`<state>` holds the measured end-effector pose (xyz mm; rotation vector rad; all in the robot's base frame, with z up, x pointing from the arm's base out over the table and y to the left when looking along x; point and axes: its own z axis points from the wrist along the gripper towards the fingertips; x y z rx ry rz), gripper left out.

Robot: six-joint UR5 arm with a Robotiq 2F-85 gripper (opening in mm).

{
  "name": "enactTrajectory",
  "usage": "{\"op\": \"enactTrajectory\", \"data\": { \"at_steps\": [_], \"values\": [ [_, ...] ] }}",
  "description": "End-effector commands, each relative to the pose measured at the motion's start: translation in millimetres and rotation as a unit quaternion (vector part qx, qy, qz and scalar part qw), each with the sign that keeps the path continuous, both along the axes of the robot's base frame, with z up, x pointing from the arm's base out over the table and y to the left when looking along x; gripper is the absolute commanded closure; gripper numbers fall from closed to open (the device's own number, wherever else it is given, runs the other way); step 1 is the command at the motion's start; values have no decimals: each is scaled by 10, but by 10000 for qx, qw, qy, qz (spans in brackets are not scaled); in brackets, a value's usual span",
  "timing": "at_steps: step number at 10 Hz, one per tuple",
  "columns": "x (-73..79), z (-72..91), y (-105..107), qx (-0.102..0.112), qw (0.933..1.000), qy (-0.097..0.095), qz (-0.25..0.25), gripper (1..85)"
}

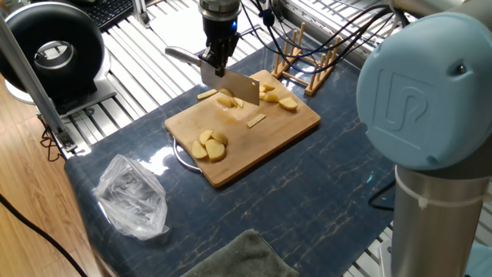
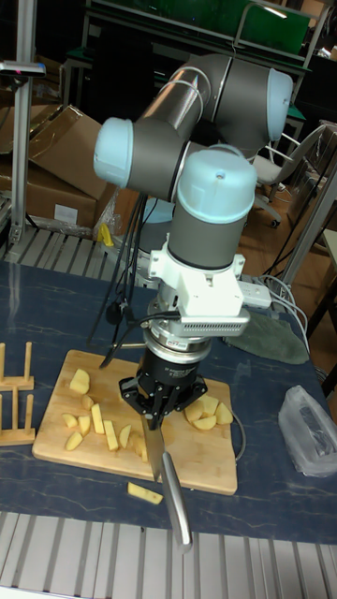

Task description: Chop the potatoes

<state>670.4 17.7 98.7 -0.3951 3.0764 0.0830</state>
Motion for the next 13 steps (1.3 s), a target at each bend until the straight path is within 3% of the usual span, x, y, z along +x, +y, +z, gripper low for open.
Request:
{"op": "enactTrajectory", "data": {
  "at_steps": [1,13],
  "values": [
    [45,-51,13,73,9999,-82,7,847],
    [53,-126,58,191,9997,-109,-57,847]
  ]
}}
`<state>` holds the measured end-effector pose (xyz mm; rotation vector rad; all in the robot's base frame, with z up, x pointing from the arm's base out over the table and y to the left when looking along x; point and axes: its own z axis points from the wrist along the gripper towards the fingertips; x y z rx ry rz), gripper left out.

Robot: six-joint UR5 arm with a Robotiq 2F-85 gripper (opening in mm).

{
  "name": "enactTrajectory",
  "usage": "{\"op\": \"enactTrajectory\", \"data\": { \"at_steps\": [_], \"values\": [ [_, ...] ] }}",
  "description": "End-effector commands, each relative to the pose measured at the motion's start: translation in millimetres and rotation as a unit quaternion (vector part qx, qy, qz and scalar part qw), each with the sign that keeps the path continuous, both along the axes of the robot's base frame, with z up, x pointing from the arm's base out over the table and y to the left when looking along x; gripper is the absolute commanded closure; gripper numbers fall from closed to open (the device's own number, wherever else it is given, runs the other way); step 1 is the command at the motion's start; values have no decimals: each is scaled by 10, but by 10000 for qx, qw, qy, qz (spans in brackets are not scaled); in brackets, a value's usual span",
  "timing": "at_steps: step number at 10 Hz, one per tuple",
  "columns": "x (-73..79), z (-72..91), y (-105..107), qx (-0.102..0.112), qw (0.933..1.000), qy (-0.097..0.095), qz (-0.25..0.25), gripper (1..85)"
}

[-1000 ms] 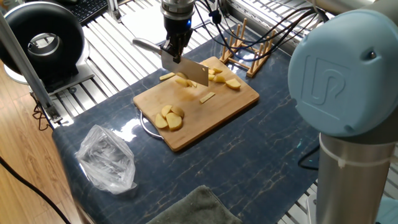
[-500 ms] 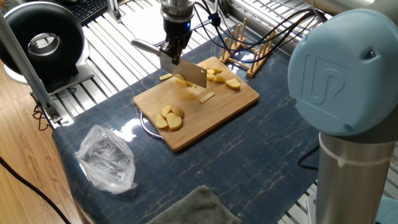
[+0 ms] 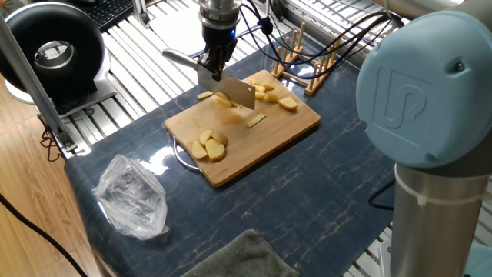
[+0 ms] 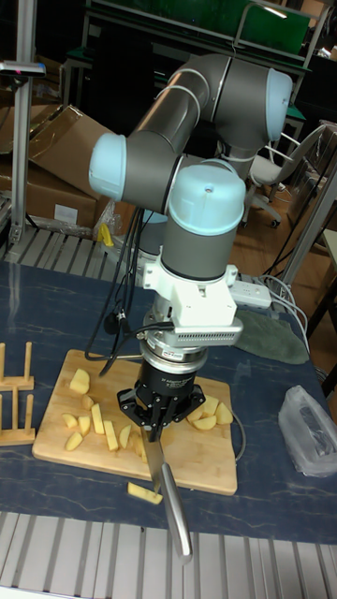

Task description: Chop the potatoes

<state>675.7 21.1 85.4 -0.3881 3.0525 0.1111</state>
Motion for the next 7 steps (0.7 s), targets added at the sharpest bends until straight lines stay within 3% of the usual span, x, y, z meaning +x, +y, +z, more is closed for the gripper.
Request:
{"op": "enactTrajectory", "data": {
  "at_steps": [1,7],
  "values": [
    [-5,5,37,122,9999,-3,-50,847],
    [-25,15,-29,110,9999,-1,19,847]
  ]
}}
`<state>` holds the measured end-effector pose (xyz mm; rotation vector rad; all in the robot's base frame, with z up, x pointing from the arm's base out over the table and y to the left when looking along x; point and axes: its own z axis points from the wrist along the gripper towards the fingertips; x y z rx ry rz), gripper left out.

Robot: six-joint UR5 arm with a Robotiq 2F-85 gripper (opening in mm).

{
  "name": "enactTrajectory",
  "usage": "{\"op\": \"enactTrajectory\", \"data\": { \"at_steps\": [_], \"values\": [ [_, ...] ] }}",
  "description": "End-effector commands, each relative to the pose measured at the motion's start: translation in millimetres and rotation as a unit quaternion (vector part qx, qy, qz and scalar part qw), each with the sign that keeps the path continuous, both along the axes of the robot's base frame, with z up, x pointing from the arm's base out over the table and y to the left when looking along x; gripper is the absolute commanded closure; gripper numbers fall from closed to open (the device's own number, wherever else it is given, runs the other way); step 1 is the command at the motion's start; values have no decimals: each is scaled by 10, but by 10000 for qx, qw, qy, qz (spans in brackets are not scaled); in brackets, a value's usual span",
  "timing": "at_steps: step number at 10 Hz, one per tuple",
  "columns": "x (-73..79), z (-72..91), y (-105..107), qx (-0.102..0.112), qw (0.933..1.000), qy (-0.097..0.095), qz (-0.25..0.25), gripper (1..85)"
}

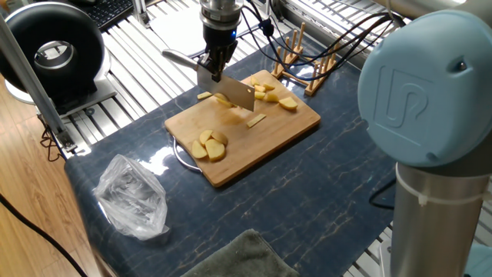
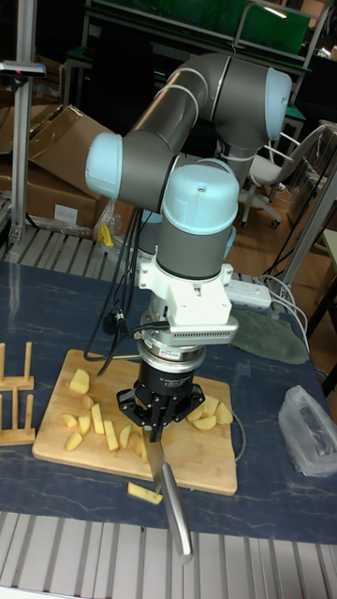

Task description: Chop the potatoes

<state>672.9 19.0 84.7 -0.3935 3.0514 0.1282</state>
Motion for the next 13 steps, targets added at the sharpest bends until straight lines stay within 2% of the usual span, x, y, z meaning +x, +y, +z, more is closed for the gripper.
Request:
{"op": "enactTrajectory", "data": {
  "at_steps": [1,8,10,13],
  "values": [
    [4,22,-14,56,10000,-8,0,847],
    [24,6,-64,67,9999,-60,72,847],
    [53,-39,-43,129,9999,-104,44,847],
    [29,-35,29,234,9997,-66,-37,847]
  ]
}}
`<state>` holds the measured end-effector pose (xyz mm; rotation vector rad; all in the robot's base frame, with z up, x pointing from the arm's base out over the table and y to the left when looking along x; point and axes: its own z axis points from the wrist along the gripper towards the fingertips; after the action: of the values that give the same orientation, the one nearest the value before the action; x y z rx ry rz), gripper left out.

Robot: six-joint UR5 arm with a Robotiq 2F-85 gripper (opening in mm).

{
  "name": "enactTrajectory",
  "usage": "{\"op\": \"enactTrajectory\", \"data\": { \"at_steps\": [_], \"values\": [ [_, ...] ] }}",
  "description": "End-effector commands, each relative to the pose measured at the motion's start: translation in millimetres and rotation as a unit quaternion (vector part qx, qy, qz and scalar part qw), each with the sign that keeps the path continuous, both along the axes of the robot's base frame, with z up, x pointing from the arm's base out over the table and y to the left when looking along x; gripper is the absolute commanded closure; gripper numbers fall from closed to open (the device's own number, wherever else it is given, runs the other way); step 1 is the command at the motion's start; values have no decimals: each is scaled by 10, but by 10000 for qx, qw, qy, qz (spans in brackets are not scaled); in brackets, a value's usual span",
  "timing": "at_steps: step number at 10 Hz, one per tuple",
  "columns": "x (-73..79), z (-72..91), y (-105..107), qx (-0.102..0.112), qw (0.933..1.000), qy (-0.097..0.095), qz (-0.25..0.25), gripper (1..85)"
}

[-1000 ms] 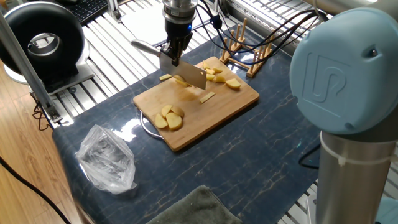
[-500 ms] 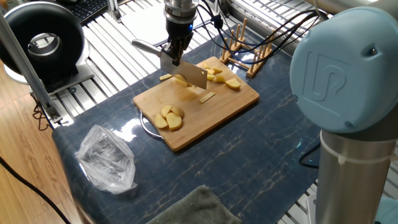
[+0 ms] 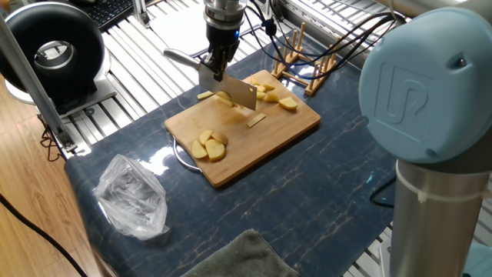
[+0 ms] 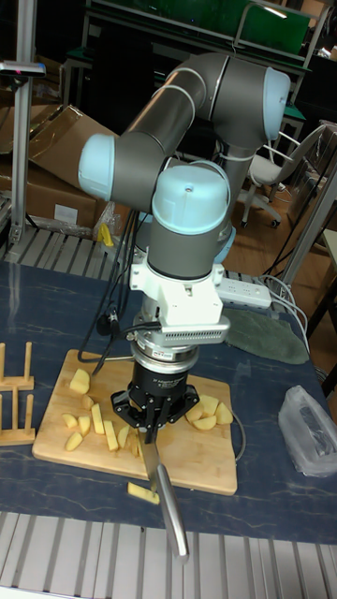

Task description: Chop the potatoes

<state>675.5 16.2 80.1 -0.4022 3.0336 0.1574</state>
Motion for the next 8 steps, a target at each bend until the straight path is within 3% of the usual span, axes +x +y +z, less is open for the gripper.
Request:
{"op": "enactTrajectory", "data": {
  "at_steps": [1,8],
  "values": [
    [-14,22,117,165,9998,16,-139,847],
    [-36,-66,-55,85,9997,-203,82,847]
  ]
}}
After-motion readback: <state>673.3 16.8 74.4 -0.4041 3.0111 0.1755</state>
